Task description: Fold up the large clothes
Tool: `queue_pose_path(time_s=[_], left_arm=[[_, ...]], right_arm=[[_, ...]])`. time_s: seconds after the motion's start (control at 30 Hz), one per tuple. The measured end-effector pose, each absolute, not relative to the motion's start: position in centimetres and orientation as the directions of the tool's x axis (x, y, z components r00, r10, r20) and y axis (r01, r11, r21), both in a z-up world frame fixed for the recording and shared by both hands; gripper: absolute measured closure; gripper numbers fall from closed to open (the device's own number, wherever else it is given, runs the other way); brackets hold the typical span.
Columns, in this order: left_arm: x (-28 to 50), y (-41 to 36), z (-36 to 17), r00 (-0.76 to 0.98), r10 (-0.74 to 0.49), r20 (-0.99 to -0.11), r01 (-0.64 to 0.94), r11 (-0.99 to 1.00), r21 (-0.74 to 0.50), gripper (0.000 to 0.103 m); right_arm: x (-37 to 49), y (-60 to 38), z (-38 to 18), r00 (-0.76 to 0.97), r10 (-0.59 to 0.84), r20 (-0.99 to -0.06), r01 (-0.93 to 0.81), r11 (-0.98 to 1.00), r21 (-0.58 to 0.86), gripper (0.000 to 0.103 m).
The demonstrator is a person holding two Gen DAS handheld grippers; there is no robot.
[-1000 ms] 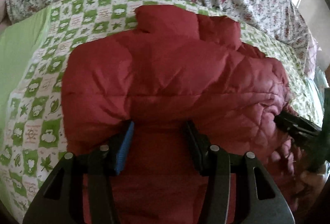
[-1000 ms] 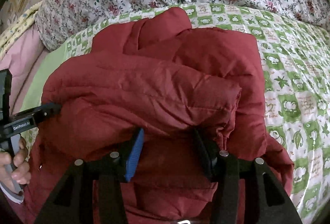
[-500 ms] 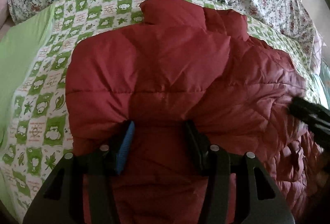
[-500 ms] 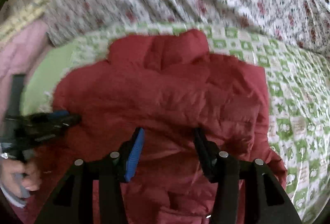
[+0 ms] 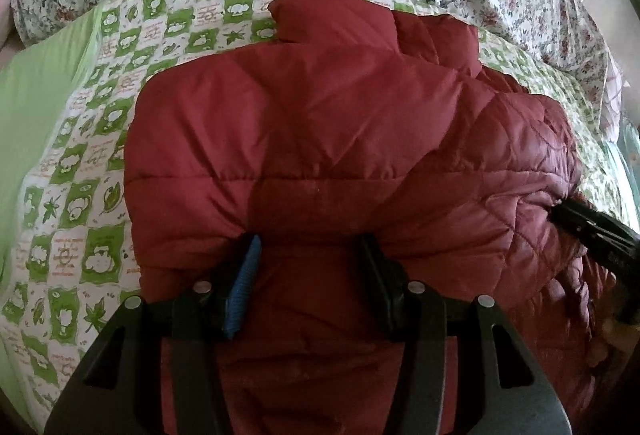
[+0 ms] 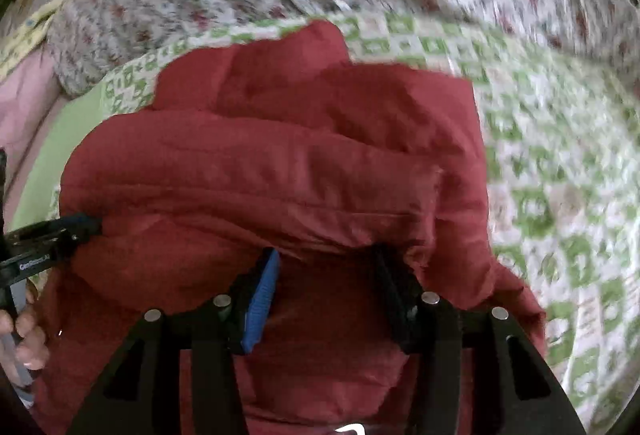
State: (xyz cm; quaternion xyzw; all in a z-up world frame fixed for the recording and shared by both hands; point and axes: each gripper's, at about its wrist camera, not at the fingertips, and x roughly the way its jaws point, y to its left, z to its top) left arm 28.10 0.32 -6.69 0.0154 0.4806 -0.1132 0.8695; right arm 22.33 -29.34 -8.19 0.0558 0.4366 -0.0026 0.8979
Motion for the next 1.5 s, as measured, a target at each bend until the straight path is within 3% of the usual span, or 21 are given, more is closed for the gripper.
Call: queue_pose_path(time_s=[0.2, 0.4, 0.53, 0.93, 1.2, 1.33, 1.5], left_arm=[[28.1, 0.3, -6.7, 0.509, -0.175, -0.843, 0.205, 0.976, -0.079, 0.052], [25.6, 0.9, -4.7, 0.526, -0.159, -0.835, 0.167, 0.983, -0.083, 0.053], [22.6, 2.6, -3.4, 0.529, -0.196, -0.825, 0.131, 0.980, -0.149, 0.053], [15.7, 6.6, -3.3, 0.517, -0.220, -0.827, 0.054, 0.973, -0.224, 0.053], [12.7, 8.4, -3.9, 0.498, -0.242, -0.833, 0.019, 0.963, -0.269, 0.053], [11.2, 9.1, -4.1, 0.483, -0.261, -0.836, 0.007, 0.955, -0.295, 0.053], [9.6, 9.8, -4.0, 0.480, -0.277, -0.832, 0.006, 0.950, -0.313, 0.053]], right_arm=[[22.6, -28.2, -8.5, 0.628, -0.017, -0.778, 0.051, 0.999, 0.019, 0.055], [22.7, -28.5, -8.5, 0.623, 0.005, -0.782, 0.051, 0.998, 0.047, 0.055], [22.5, -28.6, -8.1, 0.617, 0.015, -0.787, 0.057, 0.996, 0.064, 0.055], [19.0, -27.7, -5.4, 0.622, 0.020, -0.783, 0.055, 0.996, 0.069, 0.052], [12.4, -29.0, -4.1, 0.611, 0.143, -0.778, 0.066, 0.971, 0.231, 0.052], [8.4, -29.6, -3.1, 0.644, 0.169, -0.746, 0.070, 0.958, 0.278, 0.036], [4.9, -30.7, -2.3, 0.649, 0.142, -0.747, 0.082, 0.964, 0.254, 0.036]])
